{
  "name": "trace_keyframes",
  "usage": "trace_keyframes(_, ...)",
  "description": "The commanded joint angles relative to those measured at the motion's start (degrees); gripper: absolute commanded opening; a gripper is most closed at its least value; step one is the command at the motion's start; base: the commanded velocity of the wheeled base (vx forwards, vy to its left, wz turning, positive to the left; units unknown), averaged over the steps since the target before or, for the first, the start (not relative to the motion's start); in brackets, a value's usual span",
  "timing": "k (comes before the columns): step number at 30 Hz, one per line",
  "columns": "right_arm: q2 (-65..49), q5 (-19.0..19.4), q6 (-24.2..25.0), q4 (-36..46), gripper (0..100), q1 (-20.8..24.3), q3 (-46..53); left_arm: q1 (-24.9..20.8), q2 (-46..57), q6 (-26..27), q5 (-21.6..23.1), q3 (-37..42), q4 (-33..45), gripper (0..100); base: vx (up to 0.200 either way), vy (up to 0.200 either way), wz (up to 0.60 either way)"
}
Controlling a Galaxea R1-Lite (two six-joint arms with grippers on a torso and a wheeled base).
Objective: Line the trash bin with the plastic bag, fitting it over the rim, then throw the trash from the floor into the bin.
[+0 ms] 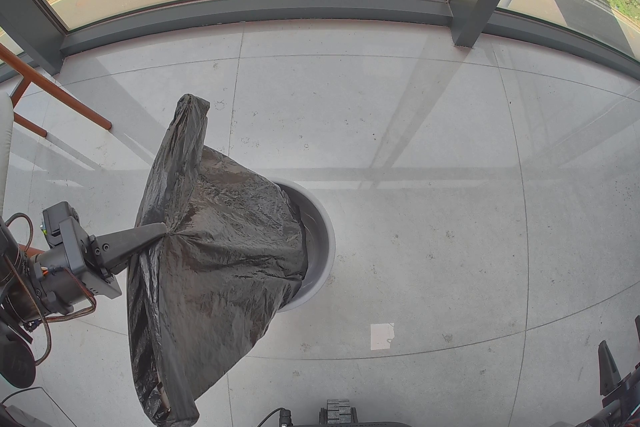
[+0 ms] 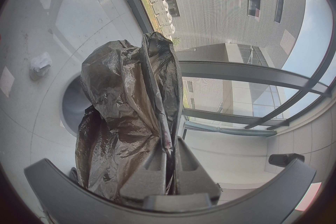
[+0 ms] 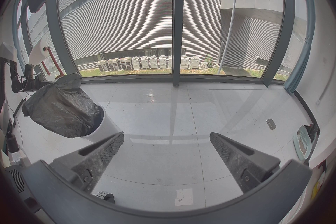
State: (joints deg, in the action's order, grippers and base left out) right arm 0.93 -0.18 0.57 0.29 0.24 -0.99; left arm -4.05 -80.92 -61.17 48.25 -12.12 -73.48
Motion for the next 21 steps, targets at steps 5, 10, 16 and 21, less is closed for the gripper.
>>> trace_keyframes(5,-0.57,0.01,0.04,-0.03,100,0.02,0.99,-0.35,-3.19,2.37,-6.33,-2.21,0.01,0,0.000,0.000,0.00)
trace_keyframes(10,-0.57,-0.08,0.13,0.06,100,0.02,0.99,-2.90,-3.19,3.87,-9.14,-2.12,0.36,0,0.000,0.000,0.00)
trace_keyframes(16,-0.57,-0.17,0.13,-0.03,100,0.02,0.99,-6.94,-9.25,14.41,-14.94,-2.30,0.45,0,0.000,0.000,0.00)
trace_keyframes(21,-0.57,-0.17,0.13,-0.03,100,0.02,0.99,-11.69,-12.95,21.18,-25.49,-7.22,0.27,0,0.000,0.000,0.00)
